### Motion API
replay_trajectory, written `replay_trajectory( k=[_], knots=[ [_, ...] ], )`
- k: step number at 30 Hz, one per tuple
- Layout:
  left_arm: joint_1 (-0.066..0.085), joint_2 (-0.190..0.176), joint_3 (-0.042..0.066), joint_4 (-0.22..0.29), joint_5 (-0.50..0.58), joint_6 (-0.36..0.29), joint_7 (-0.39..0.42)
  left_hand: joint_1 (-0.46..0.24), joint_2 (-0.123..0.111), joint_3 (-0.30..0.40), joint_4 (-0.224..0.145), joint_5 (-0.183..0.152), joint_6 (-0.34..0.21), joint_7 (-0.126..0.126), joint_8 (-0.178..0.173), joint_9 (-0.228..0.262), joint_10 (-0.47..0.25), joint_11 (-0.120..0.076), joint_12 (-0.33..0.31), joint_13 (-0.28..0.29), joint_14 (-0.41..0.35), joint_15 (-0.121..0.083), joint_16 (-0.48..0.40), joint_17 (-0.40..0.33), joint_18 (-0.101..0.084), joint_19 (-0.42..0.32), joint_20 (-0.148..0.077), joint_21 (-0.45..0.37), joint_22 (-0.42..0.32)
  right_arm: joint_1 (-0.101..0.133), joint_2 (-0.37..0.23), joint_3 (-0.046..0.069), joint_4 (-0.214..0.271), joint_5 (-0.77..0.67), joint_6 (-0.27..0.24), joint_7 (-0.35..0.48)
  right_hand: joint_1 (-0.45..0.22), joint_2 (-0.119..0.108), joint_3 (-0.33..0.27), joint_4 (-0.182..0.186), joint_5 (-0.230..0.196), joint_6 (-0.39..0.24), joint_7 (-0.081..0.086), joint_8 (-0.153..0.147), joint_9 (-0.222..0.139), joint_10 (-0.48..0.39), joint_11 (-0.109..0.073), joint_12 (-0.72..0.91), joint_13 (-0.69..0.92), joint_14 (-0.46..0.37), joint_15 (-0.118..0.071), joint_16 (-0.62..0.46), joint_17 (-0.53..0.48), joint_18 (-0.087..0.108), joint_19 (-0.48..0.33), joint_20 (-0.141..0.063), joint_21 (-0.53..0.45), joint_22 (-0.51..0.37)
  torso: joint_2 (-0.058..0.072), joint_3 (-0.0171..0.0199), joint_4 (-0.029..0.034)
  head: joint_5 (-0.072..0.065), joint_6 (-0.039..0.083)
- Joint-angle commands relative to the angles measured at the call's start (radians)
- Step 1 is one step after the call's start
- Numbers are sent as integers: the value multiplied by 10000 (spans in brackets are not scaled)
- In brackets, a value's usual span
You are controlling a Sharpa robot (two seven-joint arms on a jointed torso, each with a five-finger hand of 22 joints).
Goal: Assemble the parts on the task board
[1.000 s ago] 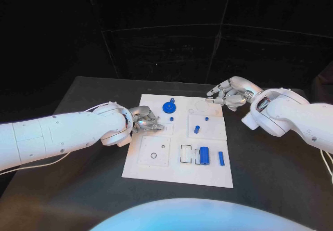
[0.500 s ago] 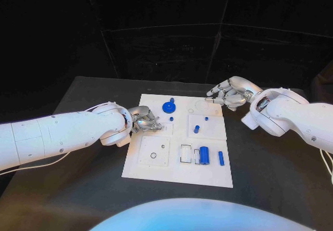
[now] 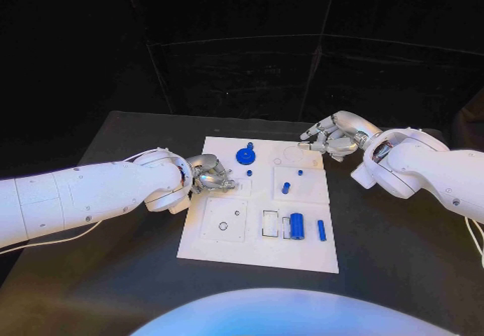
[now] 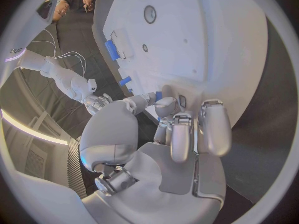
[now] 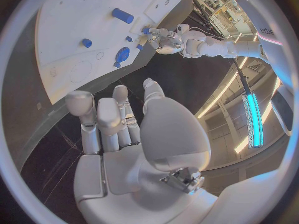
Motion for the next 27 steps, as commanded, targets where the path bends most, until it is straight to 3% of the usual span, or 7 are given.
replay_trajectory(
  k=[1, 6, 10, 14, 20, 22, 27],
  knots=[
    [33, -25, 4, 38, 71, 171, 82, -72, 51, 1302, -1212, 45, 8, -40, 44, 15, 76, 7, 26, 1, 1057, 41, 33, 2635, 30, 159, 43, 25, 21, 17, 8, 5, 12, 26, 50, 106, -15, 23, -3, 84, 24, -53, 3, 54, 2, -38, 2, 38, -10, -25, 7, -56, 10, 125, -46, 31, -35, -9, -2, 1, 7, 0, -10],
    [100, -69, 7, 56, 249, 287, 94, -106, 51, 1369, -1256, 69, 21, -47, 67, 24, 92, 0, 42, 20, 1057, 36, 33, 2635, 32, 156, 39, 18, 16, 17, 11, 5, 10, 26, 51, 110, -15, 23, -3, 84, 24, -53, 3, 54, 2, -38, 2, 38, -10, -25, 7, -56, 10, 125, -46, 31, -35, -9, -1, 3, 3, 3, -15],
    [276, -96, 8, 40, 381, 650, 84, -145, 61, 1441, -1301, 95, 35, -53, 86, 30, 115, -7, 67, 49, 1057, 32, 33, 2635, 35, 152, 35, 6, 6, 17, 18, 5, 0, 26, 53, 109, -14, 21, -11, 92, 37, -54, 3, 58, 2, -40, 2, 42, -11, -25, 7, -64, 4, 124, -43, 31, -36, -7, -9, 3, -5, 0, -9],
    [626, -81, 7, -60, 487, 1415, 33, -188, 84, 1502, -1337, 116, 45, -55, 93, 29, 129, -9, 78, 60, 1057, 31, 33, 2635, 47, 132, 33, -41, -44, 17, 30, 5, -11, 26, 51, 104, -14, 21, -11, 92, 37, -54, 3, 58, 2, -40, 2, 42, -11, -25, 7, -64, 4, 124, -43, 31, -36, -7, -11, 14, -12, 1, -6],
    [1270, 190, 3, -561, 705, 3217, -112, -310, 141, 1637, -1475, 170, 63, -51, 91, 20, 141, -10, 89, 75, 1057, 37, 33, 2635, 66, 89, 37, -126, -125, 18, 58, 5, -19, 26, 41, 91, -14, 21, -11, 92, 37, -54, 3, 58, 2, -40, 2, 42, -11, -25, 7, -64, 4, 124, -43, 31, -36, -7, -16, 32, -17, 4, 14],
    [1459, 348, 0, -806, 796, 3872, -166, -423, 155, 1704, -1592, 389, 107, -49, 98, 20, 168, -6, 121, 118, 1057, 47, 33, 2635, 66, 78, 40, -133, -120, 18, 69, 5, -18, 26, 37, 85, -14, 21, -11, 92, 37, -54, 3, 58, 2, -40, 2, 42, -11, -25, 7, -64, 4, 124, -43, 31, -36, -7, -7, 32, -18, 6, 36],
    [1764, 830, -9, -1486, 1104, 5351, -307, -620, 221, 1730, -1725, 717, 151, -47, 86, 21, 196, 1, 145, 152, 1057, 56, 33, 2635, 89, 28, 52, -230, -209, 19, 83, 5, -15, 27, 22, 73, -14, 21, -11, 92, 37, -54, 3, 58, 2, -40, 2, 42, -11, -25, 7, -64, 4, 124, -43, 31, -36, -7, -9, 25, -6, -23, 44]
  ],
)
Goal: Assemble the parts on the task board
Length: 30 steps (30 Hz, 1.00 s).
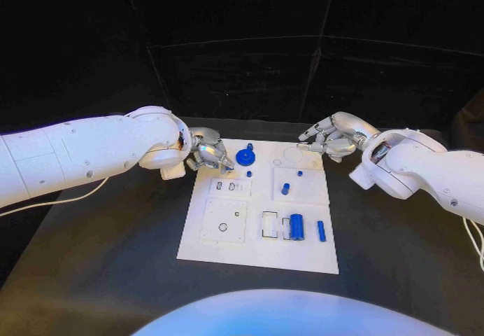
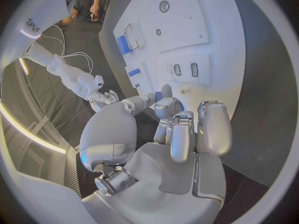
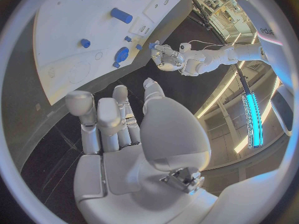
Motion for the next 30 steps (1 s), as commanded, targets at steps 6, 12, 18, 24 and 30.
replay_trajectory(
  k=[6, 12, 18, 24, 30],
  knots=[
    [264, 899, -36, -1141, 660, 3195, -351, -211, 121, 1528, -1735, 136, 81, 12, 23, 6, 99, -18, 52, 61, 1057, 64, 33, 2635, 100, -7, 61, -98, -72, 20, 31, 6, 20, 24, -3, 51, -11, 15, 15, 65, 48, -55, 3, 63, 3, -41, 2, 49, -10, -21, 7, -53, 23, 123, -36, 31, -33, 2, 8, -1, 16, -39, -41],
    [343, 1440, -76, -1714, 408, 3343, -431, -272, 190, 1538, -1808, 168, 92, 13, 13, 11, 133, -18, 96, 120, 1057, 65, 33, 2635, 93, -1, 65, -74, -37, 21, 40, 6, 37, 24, -40, 46, -11, 15, 15, 65, 48, -55, 3, 63, 3, -41, 2, 49, -10, -21, 7, -53, 23, 123, -36, 31, -33, 2, 12, -3, 15, -40, -100],
    [361, 1895, -178, -2103, 201, 3162, -452, -406, 287, 1524, -1897, 221, 122, 9, 13, 31, 187, -20, 155, 188, 1057, 69, 33, 2635, 78, 20, 70, -19, 33, 22, 71, 6, 55, 24, -98, 52, -11, 15, 15, 65, 48, -55, 3, 63, 3, -41, 2, 49, -10, -21, 7, -53, 23, 123, -36, 31, -33, 2, 21, -13, 30, -36, -133],
    [344, 2269, -203, -2442, 67, 3122, -473, -557, 374, 1532, -2043, 394, 150, -3, 18, 71, 238, -30, 217, 266, 1057, 61, 33, 2635, 63, 49, 68, 41, 108, 23, 83, 6, 76, 24, -162, 51, -11, 15, 15, 65, 48, -55, 3, 63, 3, -41, 2, 49, -10, -21, 7, -53, 23, 123, -36, 31, -33, 2, 8, -20, 14, -10, -182],
    [286, 2451, -207, -2646, 41, 3316, -504, -640, 419, 1537, -2117, 498, 166, -7, 16, 93, 264, -34, 256, 318, 1057, 60, 33, 2635, 53, 65, 67, 79, 154, 23, 74, 6, 102, 24, -213, 53, -11, 15, 15, 65, 48, -55, 3, 63, 3, -41, 2, 49, -10, -21, 7, -53, 23, 123, -36, 31, -33, 2, 2, -5, 14, 6, -201]
  ],
)
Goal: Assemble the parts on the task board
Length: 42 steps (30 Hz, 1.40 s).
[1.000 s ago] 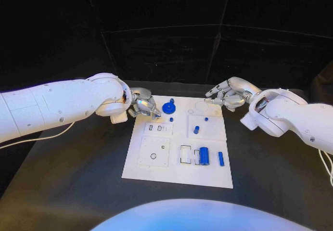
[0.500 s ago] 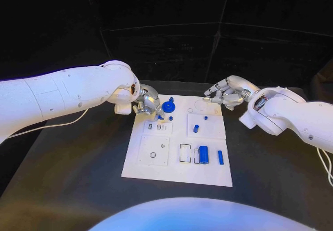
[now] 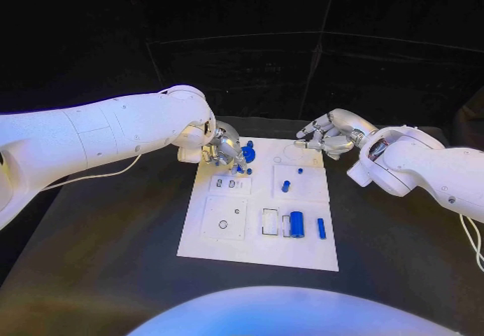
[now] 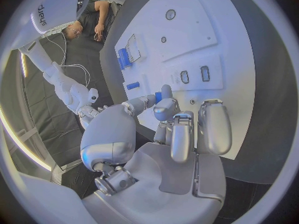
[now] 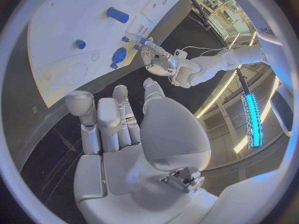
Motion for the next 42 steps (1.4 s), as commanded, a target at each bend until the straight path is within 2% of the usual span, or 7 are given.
replay_trajectory(
  k=[1, 4, 12, 16, 26, 37, 42],
  knots=[
    [-40, 88, -4, -107, -133, 342, -116, -82, 79, 1650, -1753, 107, 89, -5, 24, 26, 96, 0, 78, 43, 1057, 60, 32, 2635, 50, 68, 67, 60, 24, 21, -3, 6, 41, 23, -166, 65, -12, 15, 15, 65, 48, -55, 3, 63, 3, -41, 2, 49, -10, -21, 7, -53, 11, 122, -35, 31, -34, 0, -7, 5, -5, 12, -9],
    [-87, 156, -5, -177, -137, 423, -130, -126, 99, 1648, -1784, 160, 99, -6, 22, 36, 108, 0, 96, 68, 1057, 60, 32, 2635, 47, 72, 67, 70, 38, 21, -1, 6, 49, 22, -182, 70, -12, 15, 15, 65, 48, -55, 3, 63, 3, -41, 2, 49, -10, -21, 7, -53, 11, 122, -35, 31, -34, 0, -2, -14, 2, 2, -12],
    [-139, 230, -4, -350, -140, 824, -194, -279, 175, 1637, -1891, 427, 137, -13, 7, 72, 149, -6, 155, 151, 1057, 59, 32, 2635, 44, 75, 68, 81, 61, 21, -7, 6, 63, 22, -198, 69, -12, 15, 15, 65, 48, -55, 3, 63, 3, -41, 2, 49, -10, -21, 7, -53, 11, 122, -35, 31, -34, 0, -6, -2, -1, 25, -33],
    [-155, 236, -4, -414, -141, 943, -221, -298, 185, 1633, -1901, 455, 143, -14, 4, 76, 158, -7, 169, 174, 1057, 60, 32, 2635, 42, 77, 68, 86, 69, 21, -7, 6, 65, 22, -202, 68, -12, 15, 15, 65, 48, -55, 3, 63, 3, -41, 2, 49, -10, -21, 7, -53, 11, 122, -35, 31, -34, 0, -3, -15, 7, 13, -22],
    [-242, 135, -5, -408, -261, 1028, -239, -328, 204, 1625, -1914, 497, 153, -15, 0, 82, 173, -7, 190, 203, 1057, 60, 32, 2635, 41, 79, 69, 91, 77, 21, -8, 6, 63, 22, -207, 74, -12, 15, 15, 65, 48, -55, 3, 63, 3, -41, 2, 49, -10, -21, 7, -53, 11, 122, -35, 31, -34, 0, 2, -20, 1, 12, -28],
    [-478, 28, -5, -469, -389, 878, -230, -368, 223, 1611, -1933, 547, 168, -18, -4, 90, 188, -9, 208, 228, 1057, 61, 32, 2635, 41, 79, 70, 90, 79, 21, -13, 6, 66, 22, -208, 79, -5, 5, 1, 74, 64, -54, 2, 71, 4, -45, 0, 50, -19, -19, 7, -57, 12, 122, -30, 30, -35, 2, 5, -25, 2, 27, -71],
    [-519, -30, -5, -459, -477, 793, -218, -368, 223, 1611, -1933, 547, 168, -18, -4, 90, 188, -9, 208, 228, 1057, 61, 32, 2635, 41, 79, 70, 90, 79, 20, -10, 6, 62, 22, -203, 83, -1, -2, -8, 79, 74, -53, 2, 76, 4, -49, -1, 50, -26, -17, 6, -59, 13, 121, -27, 30, -36, 3, 1, -22, 0, 36, -93]
  ],
)
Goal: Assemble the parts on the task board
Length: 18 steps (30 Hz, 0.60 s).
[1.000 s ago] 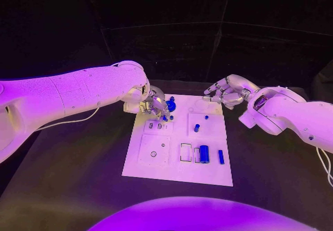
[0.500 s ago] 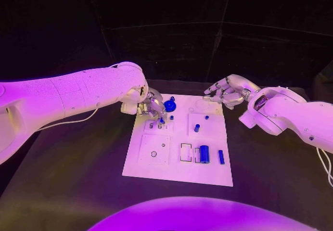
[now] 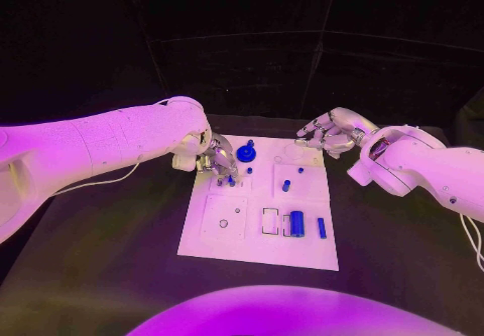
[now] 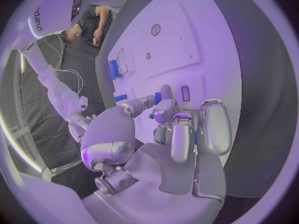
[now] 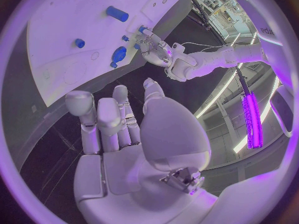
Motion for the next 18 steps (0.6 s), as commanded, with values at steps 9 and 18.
replay_trajectory(
  k=[9, 18],
  knots=[
    [-25, -84, 1, 32, -292, -37, -59, -24, 106, 1715, -1766, 10, 75, -25, 4, 12, 49, -10, 47, 8, 1057, 61, 32, 2635, 41, 79, 70, 50, 10, 19, 8, 5, 10, 21, -84, 85, -1, -2, 18, 53, 35, -53, 2, 36, 4, -49, -1, 50, -9, -17, 7, -59, 16, 122, -27, 30, -36, 3, 1, 7, -2, 22, -24],
    [-36, -120, 1, 91, -328, 42, -59, -37, 115, 1710, -1770, 25, 80, -26, 3, 15, 49, -11, 43, 2, 1057, 60, 32, 2635, 42, 79, 70, 49, 10, 19, 15, 5, 6, 21, -69, 89, -1, -2, 18, 53, 35, -53, 2, 36, 4, -49, -1, 50, -9, -17, 7, -59, 16, 122, -27, 30, -36, 3, -5, 8, -4, 15, -42]
  ],
)
